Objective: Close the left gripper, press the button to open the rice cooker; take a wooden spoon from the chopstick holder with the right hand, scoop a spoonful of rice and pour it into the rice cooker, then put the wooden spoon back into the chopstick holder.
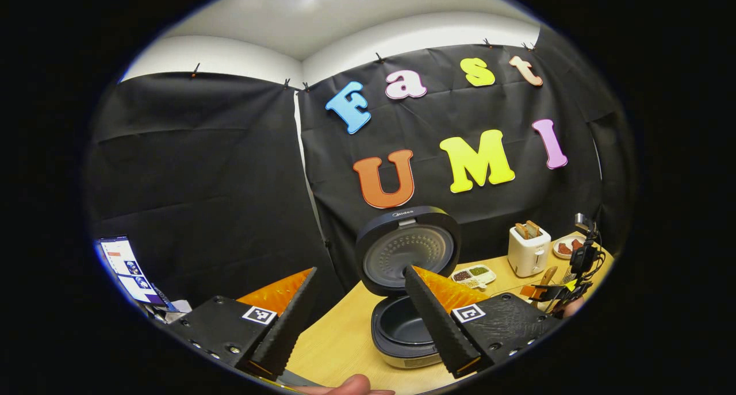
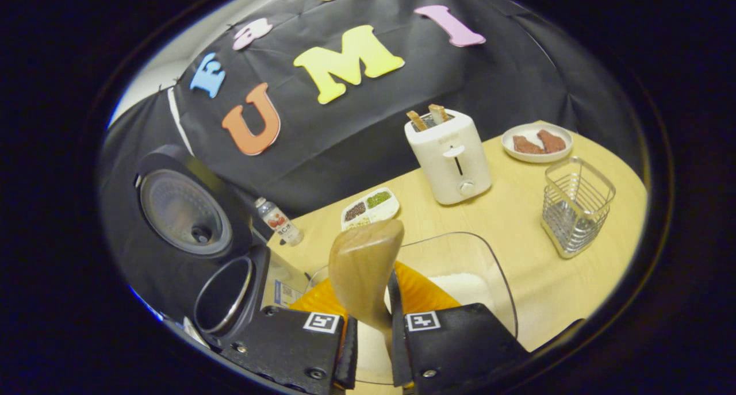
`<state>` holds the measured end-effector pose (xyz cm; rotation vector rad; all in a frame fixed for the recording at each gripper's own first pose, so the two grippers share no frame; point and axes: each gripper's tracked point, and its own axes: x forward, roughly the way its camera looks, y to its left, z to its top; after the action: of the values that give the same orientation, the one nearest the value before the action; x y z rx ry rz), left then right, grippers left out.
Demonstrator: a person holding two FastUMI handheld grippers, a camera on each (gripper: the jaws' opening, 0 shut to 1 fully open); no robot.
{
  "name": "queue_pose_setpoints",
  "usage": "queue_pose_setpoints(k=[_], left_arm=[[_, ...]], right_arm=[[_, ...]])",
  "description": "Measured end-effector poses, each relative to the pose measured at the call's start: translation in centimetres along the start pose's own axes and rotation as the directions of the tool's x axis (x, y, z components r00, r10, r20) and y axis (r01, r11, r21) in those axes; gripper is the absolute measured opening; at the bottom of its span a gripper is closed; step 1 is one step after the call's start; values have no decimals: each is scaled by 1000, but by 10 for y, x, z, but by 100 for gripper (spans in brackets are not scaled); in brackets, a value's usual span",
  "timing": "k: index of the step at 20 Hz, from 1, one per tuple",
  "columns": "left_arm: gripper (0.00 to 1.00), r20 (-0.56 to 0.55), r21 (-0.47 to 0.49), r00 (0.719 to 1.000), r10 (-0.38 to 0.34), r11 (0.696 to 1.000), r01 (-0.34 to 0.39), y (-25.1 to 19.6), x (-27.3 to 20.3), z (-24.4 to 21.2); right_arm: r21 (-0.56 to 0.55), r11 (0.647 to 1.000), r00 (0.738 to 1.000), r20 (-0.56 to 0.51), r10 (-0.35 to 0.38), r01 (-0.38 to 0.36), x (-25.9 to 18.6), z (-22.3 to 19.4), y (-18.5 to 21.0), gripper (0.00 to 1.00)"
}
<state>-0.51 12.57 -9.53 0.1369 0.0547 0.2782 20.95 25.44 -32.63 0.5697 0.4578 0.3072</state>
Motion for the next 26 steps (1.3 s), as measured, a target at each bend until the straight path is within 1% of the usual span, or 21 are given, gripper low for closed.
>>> queue_pose_setpoints(k=[3,5,7,8,9,10,12,14,17,20,21,25,26], left_arm=[[95,2,-1,1000,-1,1000,1,0,0,1],[95,2,1,1000,-2,1000,2,0,0,2],[95,5,2,1000,-2,1000,2,0,1,3],[90,8,4,1000,-1,1000,1,0,0,5],[90,11,7,1000,2,1000,-2,2,0,6],[95,12,9,1000,3,1000,-4,2,0,7],[95,14,7,1000,7,1000,-7,3,0,8],[95,13,8,1000,6,1000,-6,3,0,9],[95,19,8,1000,1,1000,-1,1,0,12],[95,26,8,1000,-2,1000,2,0,0,15],[95,28,7,1000,-4,1000,4,-1,1,15],[95,32,3,999,-4,1000,4,0,1,17],[95,34,0,999,-5,1000,5,0,0,17]], right_arm=[[60,998,1000,-1,21,-21,2,0,-1,29],[140,989,999,4,38,-39,1,2,-2,29],[268,961,998,14,61,-63,1,5,-4,29],[320,944,997,21,75,-77,1,6,-5,29],[352,932,997,30,75,-80,1,8,-8,29],[367,927,997,33,74,-81,0,11,-8,28],[411,905,994,71,88,-109,-4,22,-11,28],[481,865,988,110,105,-145,-6,37,-11,28],[512,840,982,150,119,-180,-14,60,-10,28],[557,801,971,202,128,-222,-25,85,-8,28],[562,795,970,206,133,-228,-28,91,-7,28],[553,798,965,224,135,-240,-36,109,-3,28],[560,792,964,227,137,-244,-39,113,0,28]])
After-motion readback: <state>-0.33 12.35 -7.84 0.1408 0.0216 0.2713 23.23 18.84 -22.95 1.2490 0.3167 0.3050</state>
